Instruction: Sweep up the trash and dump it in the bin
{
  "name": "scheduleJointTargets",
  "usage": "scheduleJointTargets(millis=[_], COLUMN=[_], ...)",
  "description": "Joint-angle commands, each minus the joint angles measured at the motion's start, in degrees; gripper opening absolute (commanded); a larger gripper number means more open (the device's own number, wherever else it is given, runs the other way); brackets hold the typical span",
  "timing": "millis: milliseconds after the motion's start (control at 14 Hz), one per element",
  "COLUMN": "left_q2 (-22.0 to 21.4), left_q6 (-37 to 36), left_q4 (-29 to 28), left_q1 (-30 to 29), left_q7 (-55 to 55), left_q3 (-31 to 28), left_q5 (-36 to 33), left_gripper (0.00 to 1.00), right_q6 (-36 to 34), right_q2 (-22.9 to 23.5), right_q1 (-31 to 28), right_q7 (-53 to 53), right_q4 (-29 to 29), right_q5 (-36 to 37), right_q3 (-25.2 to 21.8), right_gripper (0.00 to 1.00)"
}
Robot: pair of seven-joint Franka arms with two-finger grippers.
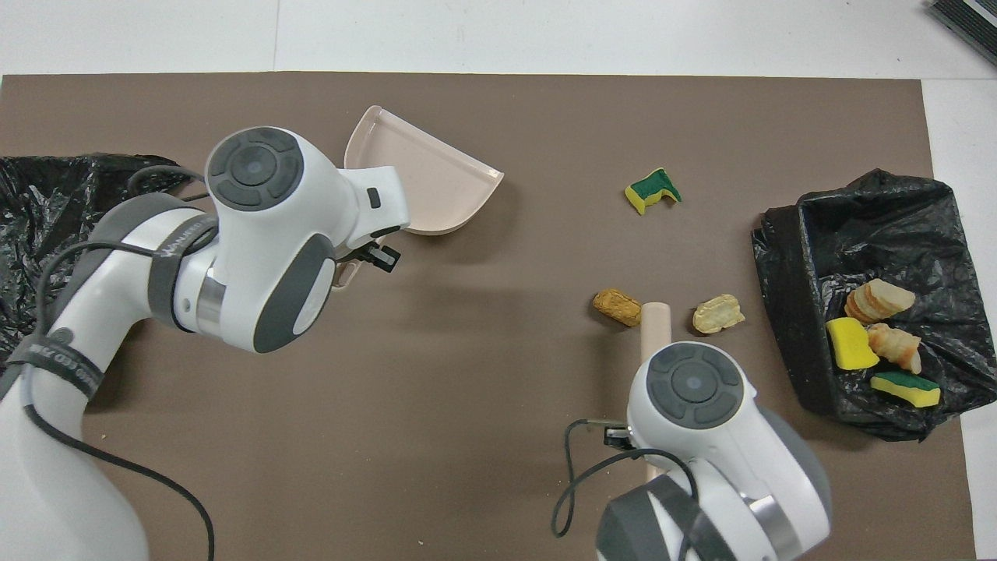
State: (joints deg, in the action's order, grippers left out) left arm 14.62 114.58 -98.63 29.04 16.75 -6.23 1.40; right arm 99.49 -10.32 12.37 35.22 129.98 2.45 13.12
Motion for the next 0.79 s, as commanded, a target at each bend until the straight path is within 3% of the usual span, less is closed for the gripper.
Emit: scheduleJointTargets(millis=[0,143,358,717], left_q2=[-2.57,-3.19,-3.98,-10.03], left_q6=[-5.41,-8.67,-7.89,1.4], left_q4=[-0.86,-1.12,-2.79,-14.63], left_q1=[-1.79,-3.29,-2.86,1.27], left_q7=[12.65,23.27,34.37,35.01], left_q3=[0.43,0.43,0.43,0.52], left_q5=[-0.44,-0.44,-2.09,-5.18], left_gripper=[0.0,0.0,0.0,0.0], right_q6=[0.35,3.85,6.93,8.09], right_q2=[-0.4,1.17,5.74,10.57], right_q1=[-7.59,-12.52,-16.04,-16.85], right_q7=[-5.05,-9.98,-10.61,-10.97], right_q4=[0.98,0.97,1.06,0.45], right_q5=[4.22,6.07,8.71,9.07], right_q3=[0.77,0.86,0.86,1.21], right_gripper=[0.0,0.0,0.0,0.0])
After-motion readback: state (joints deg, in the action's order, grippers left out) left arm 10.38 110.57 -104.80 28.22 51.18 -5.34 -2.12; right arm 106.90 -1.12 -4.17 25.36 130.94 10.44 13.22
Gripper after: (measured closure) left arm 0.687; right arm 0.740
